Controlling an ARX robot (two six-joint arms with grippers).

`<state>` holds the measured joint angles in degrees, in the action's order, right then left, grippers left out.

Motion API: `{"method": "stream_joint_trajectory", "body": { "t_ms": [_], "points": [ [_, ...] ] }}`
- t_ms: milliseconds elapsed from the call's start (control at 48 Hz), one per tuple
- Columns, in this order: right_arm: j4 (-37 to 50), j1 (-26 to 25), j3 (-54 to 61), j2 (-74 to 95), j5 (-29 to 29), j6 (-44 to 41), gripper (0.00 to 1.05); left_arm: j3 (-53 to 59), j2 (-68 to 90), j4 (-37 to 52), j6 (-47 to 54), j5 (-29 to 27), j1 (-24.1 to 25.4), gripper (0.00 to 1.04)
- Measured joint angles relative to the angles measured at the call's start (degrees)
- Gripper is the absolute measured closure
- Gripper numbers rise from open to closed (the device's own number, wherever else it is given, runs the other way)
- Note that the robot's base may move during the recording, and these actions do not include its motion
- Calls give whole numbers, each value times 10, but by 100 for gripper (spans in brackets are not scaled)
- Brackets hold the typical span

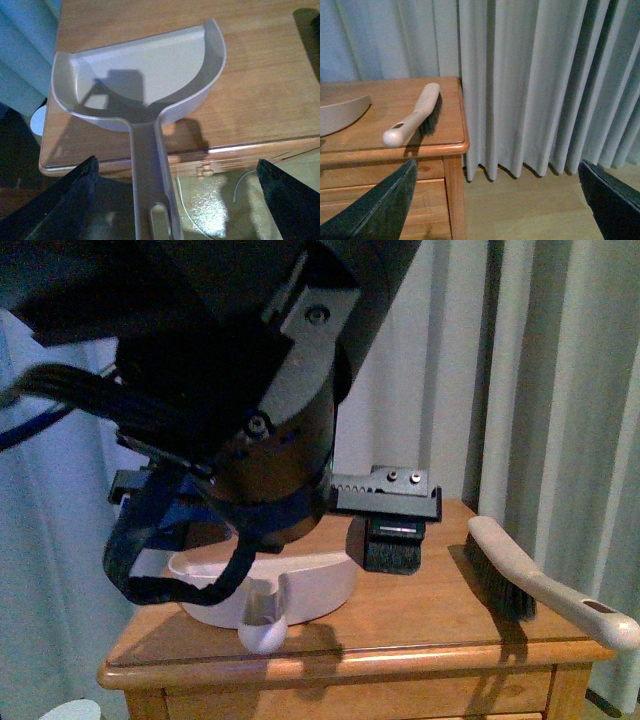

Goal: Clean up trash

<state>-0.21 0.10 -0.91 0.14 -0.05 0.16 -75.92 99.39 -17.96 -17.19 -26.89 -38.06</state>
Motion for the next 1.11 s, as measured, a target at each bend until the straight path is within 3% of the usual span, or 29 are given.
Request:
{"method": "stream_joint_trajectory", "body": {
  "t_ms": [438,1105],
  "points": [
    [0,0,0,0,0,0,7,-1,40,-6,-7,-6,25,8],
    [0,0,0,0,0,0,7,27,51,-8,-20,-1,21,8]
  ]
}}
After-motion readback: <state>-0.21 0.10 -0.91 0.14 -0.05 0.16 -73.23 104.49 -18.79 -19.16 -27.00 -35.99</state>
